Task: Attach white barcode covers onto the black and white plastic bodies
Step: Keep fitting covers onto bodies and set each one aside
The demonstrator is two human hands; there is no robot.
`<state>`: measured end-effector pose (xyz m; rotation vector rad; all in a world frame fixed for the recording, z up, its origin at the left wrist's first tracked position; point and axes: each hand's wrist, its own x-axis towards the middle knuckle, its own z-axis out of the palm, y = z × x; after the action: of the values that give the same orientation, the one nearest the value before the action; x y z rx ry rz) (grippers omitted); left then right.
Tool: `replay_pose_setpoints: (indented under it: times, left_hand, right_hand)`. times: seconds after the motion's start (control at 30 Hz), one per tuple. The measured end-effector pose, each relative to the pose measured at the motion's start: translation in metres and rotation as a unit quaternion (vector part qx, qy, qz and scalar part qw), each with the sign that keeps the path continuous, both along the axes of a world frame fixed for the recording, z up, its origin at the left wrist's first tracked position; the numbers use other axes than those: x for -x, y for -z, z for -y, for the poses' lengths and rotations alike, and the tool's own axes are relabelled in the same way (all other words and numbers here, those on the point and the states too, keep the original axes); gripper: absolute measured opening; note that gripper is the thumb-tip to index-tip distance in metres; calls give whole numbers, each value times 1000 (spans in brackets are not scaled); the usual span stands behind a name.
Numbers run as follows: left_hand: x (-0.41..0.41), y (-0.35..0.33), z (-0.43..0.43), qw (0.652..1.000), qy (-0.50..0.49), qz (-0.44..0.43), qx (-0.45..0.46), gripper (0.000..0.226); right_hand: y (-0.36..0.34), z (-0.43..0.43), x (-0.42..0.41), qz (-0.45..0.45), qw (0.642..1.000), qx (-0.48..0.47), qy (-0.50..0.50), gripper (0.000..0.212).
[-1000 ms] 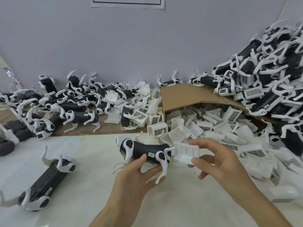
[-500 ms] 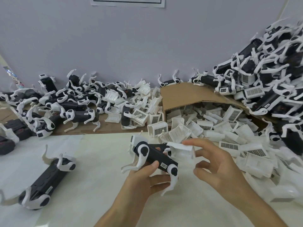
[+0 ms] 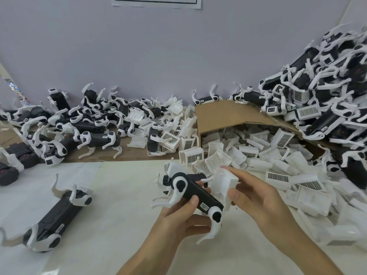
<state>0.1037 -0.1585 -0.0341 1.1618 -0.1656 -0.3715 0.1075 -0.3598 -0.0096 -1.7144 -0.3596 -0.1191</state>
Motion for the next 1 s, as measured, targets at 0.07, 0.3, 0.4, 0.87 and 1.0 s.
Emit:
replay_pose_setpoints:
  times: [0.07,0.3,0.4,0.87,1.0]
  left_hand:
    - [2,1,2,1000,5,1,-9,47]
    - [9,4,7,996,71,23,-50,52]
    - [8,4,9,996,74,28,-47,40]
    - [5,8,10,997,43,36,-47,42]
    - [5,9,9,996,34,40,-68,47]
  right_hand:
    - [-1,0,-1,-6,1000,-31,3,45]
    - [-2,-3,0,21,999,22,18,10]
    - [1,-3,-1,15,999,32,9,8]
    - [3,-1,1,17,996,78,-41,37]
    - [5,-4,1,2,997,71,-43,41]
